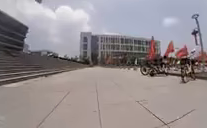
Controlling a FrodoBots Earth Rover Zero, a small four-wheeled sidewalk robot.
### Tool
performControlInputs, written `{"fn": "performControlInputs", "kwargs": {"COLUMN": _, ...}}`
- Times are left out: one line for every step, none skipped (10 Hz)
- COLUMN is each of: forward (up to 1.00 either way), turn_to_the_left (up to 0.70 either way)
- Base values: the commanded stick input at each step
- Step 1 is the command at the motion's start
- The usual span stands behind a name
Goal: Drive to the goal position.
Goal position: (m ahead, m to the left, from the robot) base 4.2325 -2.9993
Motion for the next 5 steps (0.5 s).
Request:
{"fn": "performControlInputs", "kwargs": {"forward": 1.00, "turn_to_the_left": 0.00}}
{"fn": "performControlInputs", "kwargs": {"forward": 1.00, "turn_to_the_left": 0.00}}
{"fn": "performControlInputs", "kwargs": {"forward": 1.00, "turn_to_the_left": 0.00}}
{"fn": "performControlInputs", "kwargs": {"forward": 1.00, "turn_to_the_left": 0.00}}
{"fn": "performControlInputs", "kwargs": {"forward": 1.00, "turn_to_the_left": 0.00}}
